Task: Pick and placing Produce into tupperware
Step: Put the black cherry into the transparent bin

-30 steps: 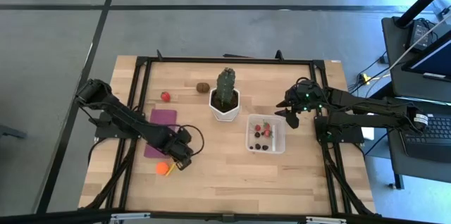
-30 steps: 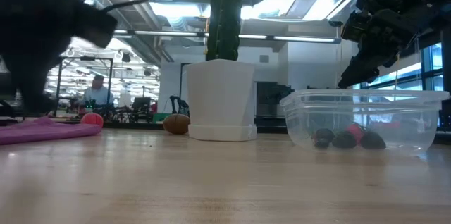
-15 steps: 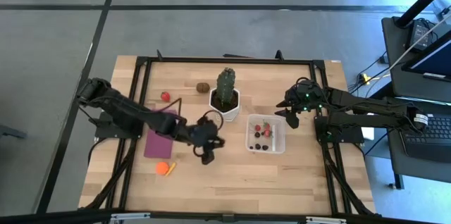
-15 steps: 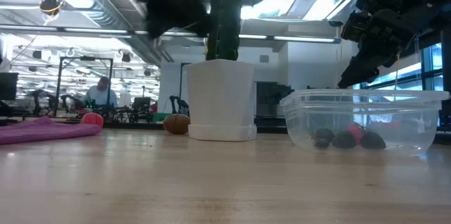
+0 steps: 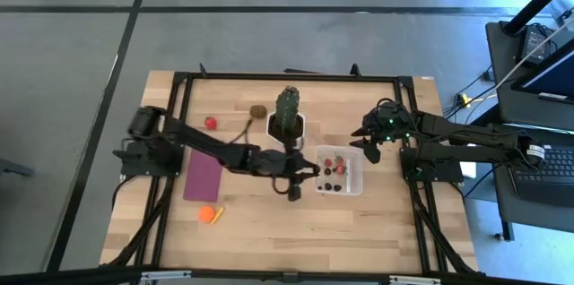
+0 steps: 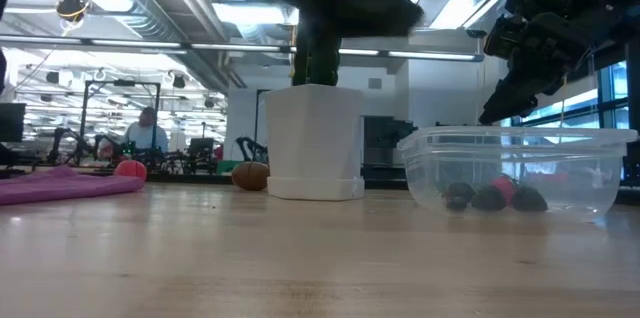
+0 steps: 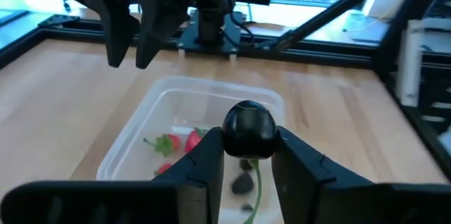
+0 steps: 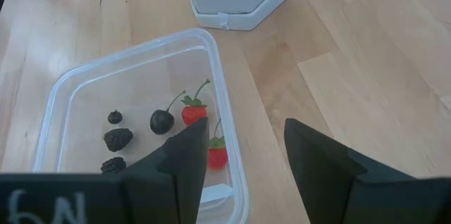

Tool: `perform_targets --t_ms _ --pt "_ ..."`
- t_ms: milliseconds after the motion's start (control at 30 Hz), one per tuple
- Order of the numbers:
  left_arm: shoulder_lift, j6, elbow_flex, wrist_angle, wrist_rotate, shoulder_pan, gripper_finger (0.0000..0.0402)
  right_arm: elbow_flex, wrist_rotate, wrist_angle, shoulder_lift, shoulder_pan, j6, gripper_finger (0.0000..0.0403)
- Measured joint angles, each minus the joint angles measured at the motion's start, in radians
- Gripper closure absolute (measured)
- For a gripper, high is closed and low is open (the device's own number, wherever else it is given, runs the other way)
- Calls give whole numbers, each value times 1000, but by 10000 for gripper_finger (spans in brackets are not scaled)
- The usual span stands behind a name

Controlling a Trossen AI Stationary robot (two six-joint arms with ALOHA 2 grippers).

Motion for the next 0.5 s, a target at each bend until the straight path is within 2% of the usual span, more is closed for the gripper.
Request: perform_targets --t_ms 233,500 --pt "202 23 152 9 3 34 301 0 0 0 0 0 0 215" --pt "294 2 211 -15 6 53 305 -9 0 10 0 0 0 215"
